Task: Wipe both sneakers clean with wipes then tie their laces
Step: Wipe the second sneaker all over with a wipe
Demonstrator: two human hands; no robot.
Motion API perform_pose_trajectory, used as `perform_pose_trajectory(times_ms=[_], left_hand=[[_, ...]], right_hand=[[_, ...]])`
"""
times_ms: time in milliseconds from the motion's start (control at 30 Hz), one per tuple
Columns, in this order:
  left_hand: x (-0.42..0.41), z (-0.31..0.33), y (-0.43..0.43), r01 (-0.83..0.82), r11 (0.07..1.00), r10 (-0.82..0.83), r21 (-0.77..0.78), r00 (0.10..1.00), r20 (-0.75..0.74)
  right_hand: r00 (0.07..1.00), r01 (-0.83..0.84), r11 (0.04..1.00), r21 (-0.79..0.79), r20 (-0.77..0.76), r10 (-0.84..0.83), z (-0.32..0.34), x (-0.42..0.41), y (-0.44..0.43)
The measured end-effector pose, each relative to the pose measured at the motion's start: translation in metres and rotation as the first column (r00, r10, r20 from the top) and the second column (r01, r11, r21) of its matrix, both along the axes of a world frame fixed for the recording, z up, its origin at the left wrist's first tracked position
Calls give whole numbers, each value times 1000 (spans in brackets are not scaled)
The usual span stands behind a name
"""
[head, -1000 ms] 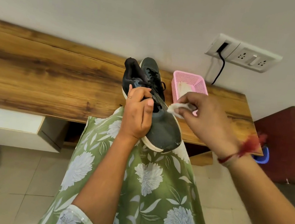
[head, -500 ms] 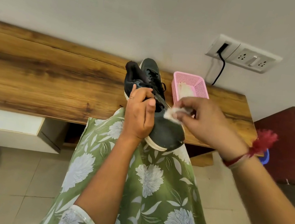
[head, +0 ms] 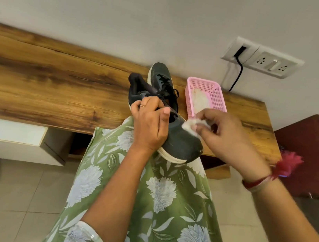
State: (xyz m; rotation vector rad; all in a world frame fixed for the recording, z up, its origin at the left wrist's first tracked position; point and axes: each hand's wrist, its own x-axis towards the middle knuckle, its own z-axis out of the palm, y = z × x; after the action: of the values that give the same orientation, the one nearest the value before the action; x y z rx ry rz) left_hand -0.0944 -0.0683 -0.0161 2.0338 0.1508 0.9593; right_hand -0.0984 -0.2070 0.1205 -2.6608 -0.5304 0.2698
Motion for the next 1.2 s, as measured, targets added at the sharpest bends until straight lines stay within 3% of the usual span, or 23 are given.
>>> perform_pose_trajectory(times_ms=[67, 233, 433, 600, 700, 833, 900, 967, 1067, 1133, 1200], left_hand=[[1, 0, -1, -9, 1000, 9, 3, 999, -38], [4, 3, 0, 100, 991, -111, -93, 986, -128], [6, 10, 5, 265, 953, -296, -147, 921, -254], [4, 22, 13, 307, 918, -383, -253, 852, -356], [3, 28, 16, 311, 893, -424, -324, 823, -378], [2, 32, 19, 298, 862, -460, -409, 800, -386], [1, 32, 21, 288, 853, -471, -434, 783, -406], [1, 30, 22, 291, 850, -481, -439, 767, -424], [2, 27, 20, 307, 859, -484, -409, 746, -457], [5, 26, 20, 315, 860, -489, -401, 734, -471], [5, 28, 22, 312, 852, -495, -420, 741, -454]], right_hand=[[985, 49, 994, 102, 158, -65, -9, -4, 10], [964, 48, 996, 69, 257, -65, -44, -8, 17], [958, 71, 994, 84, 272, -92, -53, -3, 10], [955, 139, 966, 217, 227, -189, -46, 9, 8], [964, -7, 998, 67, 266, -11, -48, 0, 12], [893, -80, 978, -193, 422, 156, -60, -14, 14], [901, -146, 956, -256, 364, 235, -59, -15, 12], [931, -242, 919, -311, 194, 310, -56, -15, 6], [943, -288, 936, -204, 113, 315, -52, -11, -1], [959, -189, 981, -54, 203, 196, -52, -10, 2], [951, -120, 992, -39, 283, 126, -58, -14, 9]])
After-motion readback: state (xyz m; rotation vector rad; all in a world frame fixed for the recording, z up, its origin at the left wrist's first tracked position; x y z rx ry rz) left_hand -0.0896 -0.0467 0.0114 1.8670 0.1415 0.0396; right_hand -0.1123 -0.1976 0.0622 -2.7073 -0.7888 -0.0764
